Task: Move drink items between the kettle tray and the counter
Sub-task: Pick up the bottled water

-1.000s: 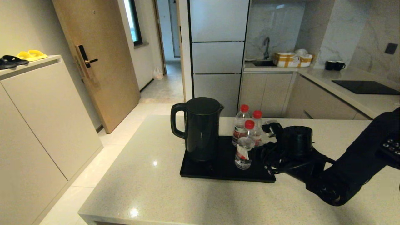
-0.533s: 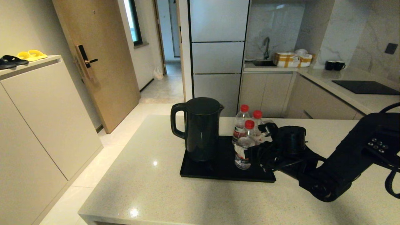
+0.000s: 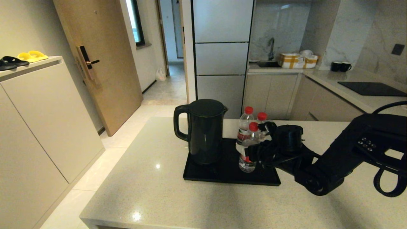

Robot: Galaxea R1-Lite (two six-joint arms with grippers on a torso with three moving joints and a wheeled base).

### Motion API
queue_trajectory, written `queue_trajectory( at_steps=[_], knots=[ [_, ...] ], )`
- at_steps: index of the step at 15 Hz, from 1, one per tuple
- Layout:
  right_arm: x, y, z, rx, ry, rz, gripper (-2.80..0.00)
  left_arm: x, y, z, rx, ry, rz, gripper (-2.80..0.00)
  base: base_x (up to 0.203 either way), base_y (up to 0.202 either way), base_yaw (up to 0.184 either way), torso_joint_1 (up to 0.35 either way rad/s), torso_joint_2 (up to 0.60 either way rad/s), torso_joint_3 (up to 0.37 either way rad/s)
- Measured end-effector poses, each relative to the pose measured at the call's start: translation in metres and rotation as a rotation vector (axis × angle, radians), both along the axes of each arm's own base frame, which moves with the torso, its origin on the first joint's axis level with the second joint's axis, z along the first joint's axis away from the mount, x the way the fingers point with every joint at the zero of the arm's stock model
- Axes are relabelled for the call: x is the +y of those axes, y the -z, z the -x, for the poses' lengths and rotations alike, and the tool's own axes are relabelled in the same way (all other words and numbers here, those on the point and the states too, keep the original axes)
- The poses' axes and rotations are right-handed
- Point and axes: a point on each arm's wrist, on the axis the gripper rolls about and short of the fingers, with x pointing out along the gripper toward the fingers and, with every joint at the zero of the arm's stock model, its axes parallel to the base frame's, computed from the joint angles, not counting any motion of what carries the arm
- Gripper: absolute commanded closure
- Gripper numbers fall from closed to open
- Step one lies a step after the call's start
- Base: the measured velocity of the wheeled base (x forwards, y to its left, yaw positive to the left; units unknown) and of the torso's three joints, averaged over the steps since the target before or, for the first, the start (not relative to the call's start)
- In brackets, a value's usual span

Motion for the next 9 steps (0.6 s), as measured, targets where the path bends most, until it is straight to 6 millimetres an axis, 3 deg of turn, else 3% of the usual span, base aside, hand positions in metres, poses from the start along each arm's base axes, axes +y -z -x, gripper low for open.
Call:
queue_trajectory(
  at_steps=[4,5,9],
  knots=[
    [-0.0004,0.0034,-0.0016,0.006,0.002,0.003,-2.8,0.0,0.0001,0.0,0.0,0.0,0.0,0.0,0.0,0.0,0.0,0.0,0.0,0.0],
    [-0.0003,0.0041,-0.0021,0.007,0.003,0.004,0.0,0.0,0.0001,0.0,0.0,0.0,0.0,0.0,0.0,0.0,0.0,0.0,0.0,0.0],
    [-0.0014,0.0054,-0.0035,0.01,0.007,0.004,0.0,0.0,0.0001,0.0,0.0,0.0,0.0,0.0,0.0,0.0,0.0,0.0,0.0,0.0]
  ],
)
